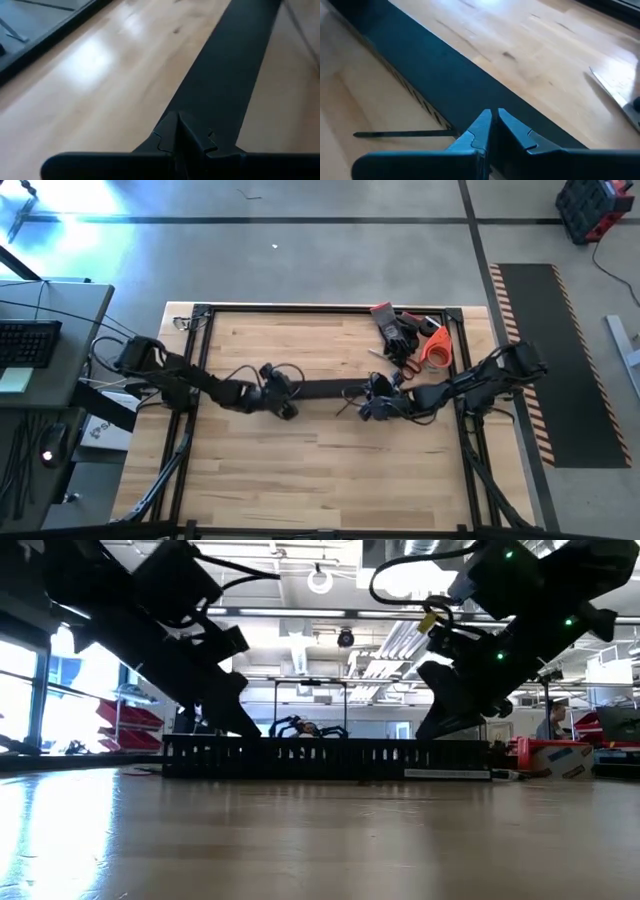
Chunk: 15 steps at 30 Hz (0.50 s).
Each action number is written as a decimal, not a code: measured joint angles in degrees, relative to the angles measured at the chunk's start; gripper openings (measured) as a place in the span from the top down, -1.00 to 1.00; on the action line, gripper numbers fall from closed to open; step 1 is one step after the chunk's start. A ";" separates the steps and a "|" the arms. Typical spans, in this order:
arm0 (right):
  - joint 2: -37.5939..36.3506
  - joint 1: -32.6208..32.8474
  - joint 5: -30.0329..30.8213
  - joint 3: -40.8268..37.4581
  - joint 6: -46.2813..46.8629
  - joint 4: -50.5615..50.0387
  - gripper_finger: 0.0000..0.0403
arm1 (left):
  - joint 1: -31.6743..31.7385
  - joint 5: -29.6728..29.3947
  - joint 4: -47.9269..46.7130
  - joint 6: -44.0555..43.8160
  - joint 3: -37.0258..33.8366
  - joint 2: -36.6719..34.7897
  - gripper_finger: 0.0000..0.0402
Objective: Ziptie cables
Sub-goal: Close the black cable duct
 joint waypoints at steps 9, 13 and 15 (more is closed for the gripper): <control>-2.71 -1.15 -1.91 0.40 -6.68 3.35 0.92 | 5.02 3.73 -4.17 10.91 -0.87 -9.57 1.00; -9.26 -1.15 -7.16 0.61 -12.63 2.92 0.92 | 4.98 4.74 -6.13 10.78 -0.58 -17.78 1.00; -13.95 -1.45 -10.43 0.35 -15.69 -0.14 0.92 | 4.81 6.60 -8.24 9.60 -0.56 -21.67 1.00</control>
